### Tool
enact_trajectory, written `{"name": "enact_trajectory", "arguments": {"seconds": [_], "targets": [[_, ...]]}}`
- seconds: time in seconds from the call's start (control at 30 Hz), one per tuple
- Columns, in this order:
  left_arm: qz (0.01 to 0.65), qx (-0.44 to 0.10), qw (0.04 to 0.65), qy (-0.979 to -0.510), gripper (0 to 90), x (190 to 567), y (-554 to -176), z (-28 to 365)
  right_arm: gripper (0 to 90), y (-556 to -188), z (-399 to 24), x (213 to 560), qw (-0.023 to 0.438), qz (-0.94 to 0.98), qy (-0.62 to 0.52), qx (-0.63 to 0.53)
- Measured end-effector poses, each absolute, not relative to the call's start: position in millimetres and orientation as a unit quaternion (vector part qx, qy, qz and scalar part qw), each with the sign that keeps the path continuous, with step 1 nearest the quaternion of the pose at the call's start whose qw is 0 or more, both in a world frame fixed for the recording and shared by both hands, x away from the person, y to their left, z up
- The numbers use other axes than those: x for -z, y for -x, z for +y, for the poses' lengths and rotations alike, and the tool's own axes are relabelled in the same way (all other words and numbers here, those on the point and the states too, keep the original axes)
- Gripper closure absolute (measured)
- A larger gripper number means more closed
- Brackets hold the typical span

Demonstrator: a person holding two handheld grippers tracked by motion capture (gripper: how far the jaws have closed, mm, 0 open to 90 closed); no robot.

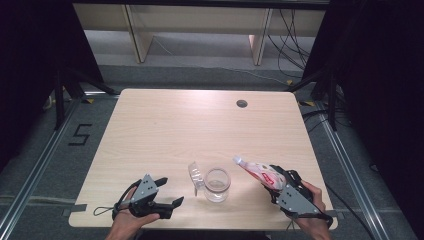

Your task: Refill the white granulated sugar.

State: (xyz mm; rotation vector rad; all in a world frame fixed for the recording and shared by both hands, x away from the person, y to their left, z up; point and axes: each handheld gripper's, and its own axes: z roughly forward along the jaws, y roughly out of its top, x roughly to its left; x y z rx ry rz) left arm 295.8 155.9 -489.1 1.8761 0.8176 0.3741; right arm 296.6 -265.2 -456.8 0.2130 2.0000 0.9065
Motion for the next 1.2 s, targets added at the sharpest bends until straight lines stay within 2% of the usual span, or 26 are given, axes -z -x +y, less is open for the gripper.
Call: {"name": "enact_trajectory", "arguments": {"seconds": [0.67,1.2], "targets": [[0.346,-0.158,0.506,-0.774,15.3,488.6,-293.3,159.0,45.1,-295.3,-262.2,453.7,0.482,0.812,-0.039,-0.326],[0.347,-0.161,0.506,-0.773,15.2,487.7,-293.7,161.9,45.2,-290.3,-262.2,450.3,0.489,0.818,-0.021,-0.303]]}}
